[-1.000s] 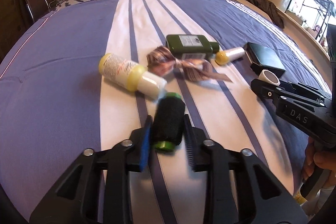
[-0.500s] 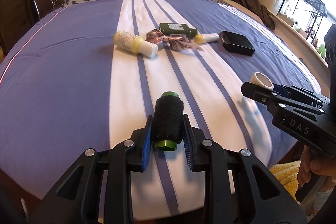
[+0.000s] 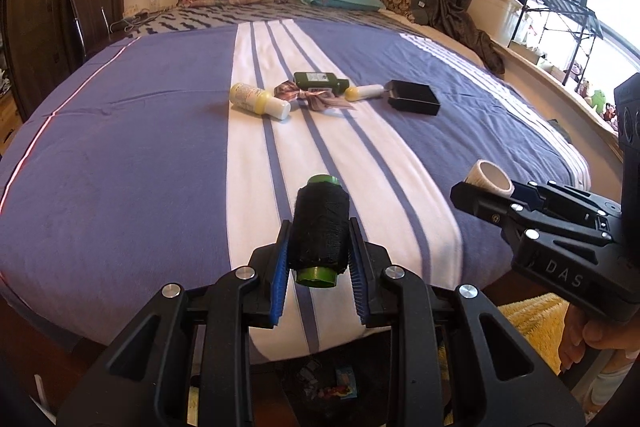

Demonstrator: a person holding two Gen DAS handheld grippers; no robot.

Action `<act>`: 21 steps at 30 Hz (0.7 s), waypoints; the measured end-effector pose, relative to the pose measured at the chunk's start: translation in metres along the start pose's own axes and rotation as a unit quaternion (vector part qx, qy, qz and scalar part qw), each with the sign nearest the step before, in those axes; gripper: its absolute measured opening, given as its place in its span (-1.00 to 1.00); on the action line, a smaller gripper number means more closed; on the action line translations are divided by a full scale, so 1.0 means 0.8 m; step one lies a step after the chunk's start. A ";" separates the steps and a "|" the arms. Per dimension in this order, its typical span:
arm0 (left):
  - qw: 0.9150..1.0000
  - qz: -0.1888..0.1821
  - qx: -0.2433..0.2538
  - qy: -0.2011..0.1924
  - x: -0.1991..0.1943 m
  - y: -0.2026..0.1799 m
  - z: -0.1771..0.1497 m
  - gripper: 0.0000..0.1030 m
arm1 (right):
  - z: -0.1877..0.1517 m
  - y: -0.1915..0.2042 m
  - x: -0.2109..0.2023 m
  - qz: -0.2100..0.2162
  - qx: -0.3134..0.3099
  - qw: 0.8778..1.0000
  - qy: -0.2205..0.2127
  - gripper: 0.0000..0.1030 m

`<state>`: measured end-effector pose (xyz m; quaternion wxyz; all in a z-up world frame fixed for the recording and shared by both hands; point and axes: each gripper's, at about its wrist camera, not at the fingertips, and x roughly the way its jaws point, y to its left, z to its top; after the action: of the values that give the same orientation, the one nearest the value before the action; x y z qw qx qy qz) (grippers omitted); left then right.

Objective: Collect trash
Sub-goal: 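Carry the thread spool and tape roll down toward the bin with both tools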

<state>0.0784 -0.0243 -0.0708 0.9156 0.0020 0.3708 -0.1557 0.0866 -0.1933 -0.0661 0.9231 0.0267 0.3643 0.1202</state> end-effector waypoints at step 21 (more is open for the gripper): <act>0.999 0.002 0.001 0.034 -0.028 -0.003 -0.103 -0.51 | -0.092 0.019 -0.023 0.015 -0.004 0.999 0.033 -0.35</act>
<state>0.0067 -0.0107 -0.1146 0.9027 0.0086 0.4016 -0.1539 0.0210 -0.1858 -0.1056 0.9086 0.0241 0.3938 0.1367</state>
